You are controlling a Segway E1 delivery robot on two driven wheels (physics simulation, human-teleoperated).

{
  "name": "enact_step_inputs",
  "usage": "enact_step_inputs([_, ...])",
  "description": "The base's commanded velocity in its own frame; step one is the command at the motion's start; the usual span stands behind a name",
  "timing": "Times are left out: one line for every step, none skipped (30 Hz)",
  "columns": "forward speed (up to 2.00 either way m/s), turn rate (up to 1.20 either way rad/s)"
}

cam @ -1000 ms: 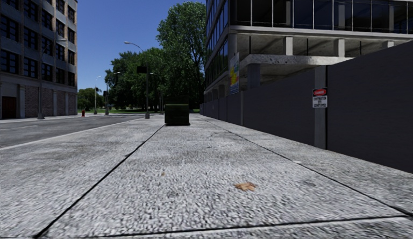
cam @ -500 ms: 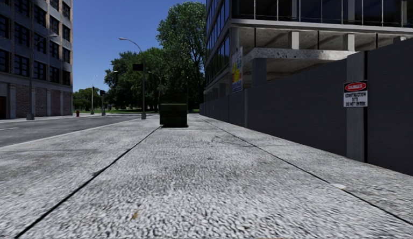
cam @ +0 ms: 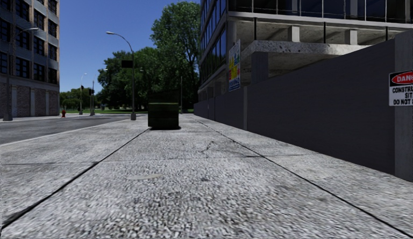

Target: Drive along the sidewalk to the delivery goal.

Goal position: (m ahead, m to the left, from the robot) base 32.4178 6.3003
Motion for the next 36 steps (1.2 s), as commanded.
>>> enact_step_inputs([2.0, -0.22])
enact_step_inputs([2.0, -0.21])
enact_step_inputs([2.0, -0.21])
enact_step_inputs([2.0, -0.21])
enact_step_inputs([2.0, -0.17])
enact_step_inputs([2.0, -0.17])
enact_step_inputs([2.0, -0.08])
enact_step_inputs([2.0, -0.01])
enact_step_inputs([2.0, 0.0])
enact_step_inputs([2.0, 0.0])
enact_step_inputs([2.0, 0.0])
enact_step_inputs([2.0, 0.0])
enact_step_inputs([2.0, 0.0])
enact_step_inputs([2.0, 0.0])
enact_step_inputs([2.0, 0.0])
enact_step_inputs([2.0, 0.0])
enact_step_inputs([2.0, 0.0])
enact_step_inputs([2.0, 0.0])
enact_step_inputs([2.0, 0.0])
enact_step_inputs([2.0, 0.0])
enact_step_inputs([2.0, 0.0])
enact_step_inputs([2.0, 0.0])
enact_step_inputs([2.0, 0.0])
enact_step_inputs([2.0, 0.0])
enact_step_inputs([2.0, 0.0])
enact_step_inputs([2.0, 0.0])
enact_step_inputs([2.0, 0.0])
enact_step_inputs([2.0, 0.0])
enact_step_inputs([2.0, 0.0])
enact_step_inputs([2.0, 0.0])
enact_step_inputs([2.0, 0.0])
enact_step_inputs([2.0, 0.0])
enact_step_inputs([2.0, 0.0])
enact_step_inputs([2.0, 0.0])
enact_step_inputs([2.0, 0.0])
enact_step_inputs([2.0, 0.0])
